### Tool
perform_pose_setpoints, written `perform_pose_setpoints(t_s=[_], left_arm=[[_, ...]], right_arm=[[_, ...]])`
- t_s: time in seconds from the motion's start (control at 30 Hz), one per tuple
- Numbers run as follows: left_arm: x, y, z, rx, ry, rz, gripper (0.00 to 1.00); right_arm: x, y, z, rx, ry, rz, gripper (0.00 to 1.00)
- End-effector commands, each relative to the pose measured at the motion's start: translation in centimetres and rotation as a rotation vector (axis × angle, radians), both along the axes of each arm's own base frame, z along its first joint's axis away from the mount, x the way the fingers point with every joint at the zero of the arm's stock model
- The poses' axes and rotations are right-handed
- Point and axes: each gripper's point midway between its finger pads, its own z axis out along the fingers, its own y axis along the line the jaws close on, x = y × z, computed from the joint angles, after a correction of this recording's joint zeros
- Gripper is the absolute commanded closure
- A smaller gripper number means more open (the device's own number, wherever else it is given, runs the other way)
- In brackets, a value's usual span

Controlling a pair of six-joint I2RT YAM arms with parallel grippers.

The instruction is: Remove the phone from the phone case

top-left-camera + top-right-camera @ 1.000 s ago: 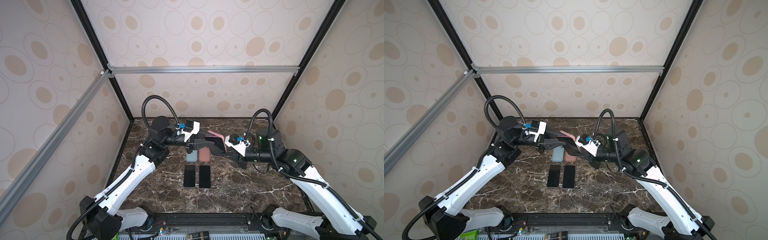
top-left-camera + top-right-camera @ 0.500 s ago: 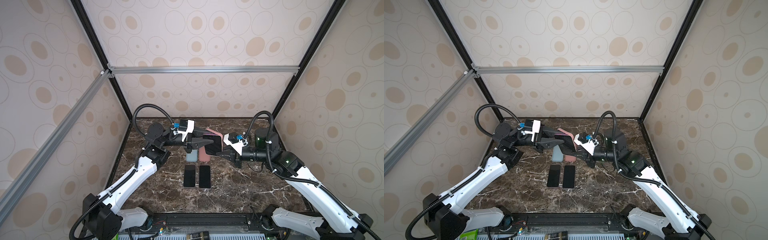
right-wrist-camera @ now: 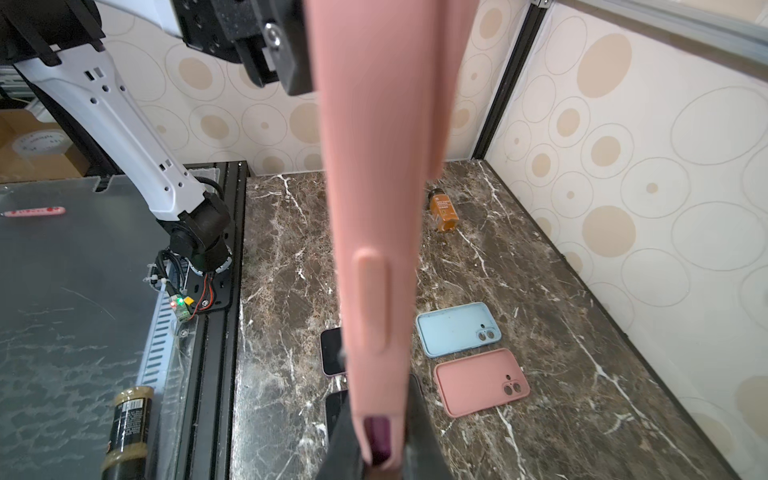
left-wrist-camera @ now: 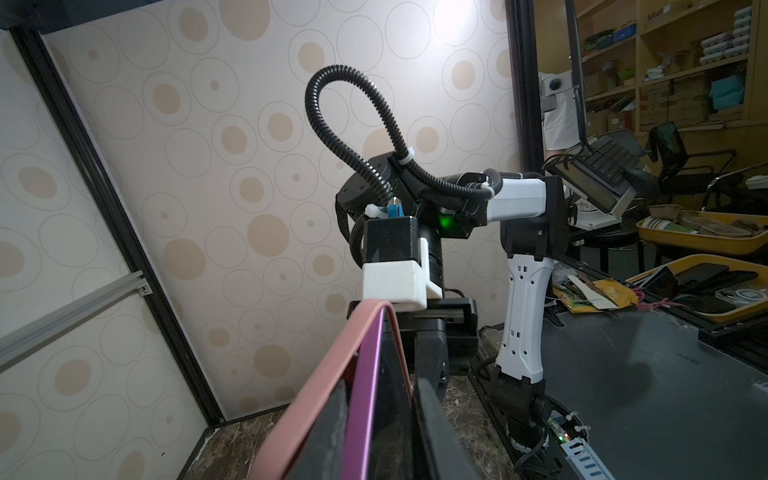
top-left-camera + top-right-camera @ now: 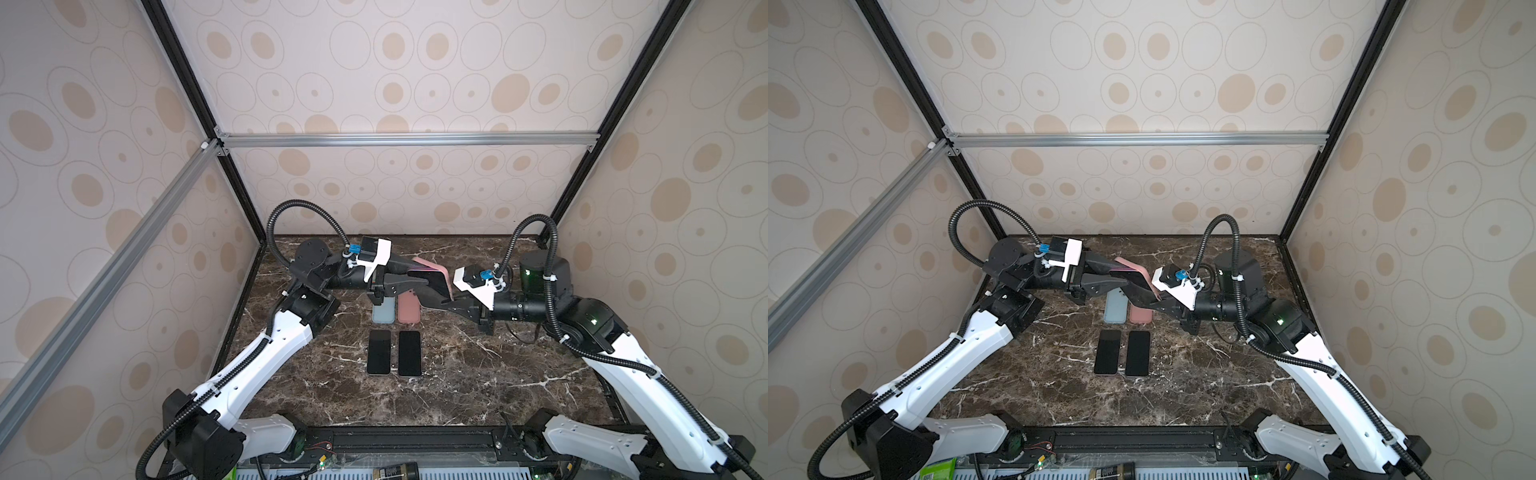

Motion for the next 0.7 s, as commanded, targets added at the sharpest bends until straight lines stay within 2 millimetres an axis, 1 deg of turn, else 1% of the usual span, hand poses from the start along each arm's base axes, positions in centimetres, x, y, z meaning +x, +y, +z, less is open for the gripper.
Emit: perform_pose_setpoints(t_s=[0.0,0.3,0.43,0.53,0.67], left_arm=[[-0.4,-1.2,-6.0,0.187,0.145,-0.091,0.76],[-0.2,-1.2,-5.9,0.190,0.146,-0.087,0.81],[-0.3,-1.1,-5.6,0.186,0.137,-0.082,0.84],[-0.4,-1.0,-5.1,0.172,0.123,-0.076,0.86],[-0.4,-0.8,-4.3,0.145,0.099,-0.055,0.96]], right_arm=[[-2.1,-0.1,9.6,0.173,-0.323,0.088,1.00],[-2.8,-0.1,9.8,0.188,-0.310,0.117,1.00],[-2.7,0.0,9.8,0.184,-0.306,0.115,1.00],[-2.4,0.1,9.3,0.176,-0.296,0.107,1.00],[-1.8,0.1,8.4,0.160,-0.270,0.085,1.00]])
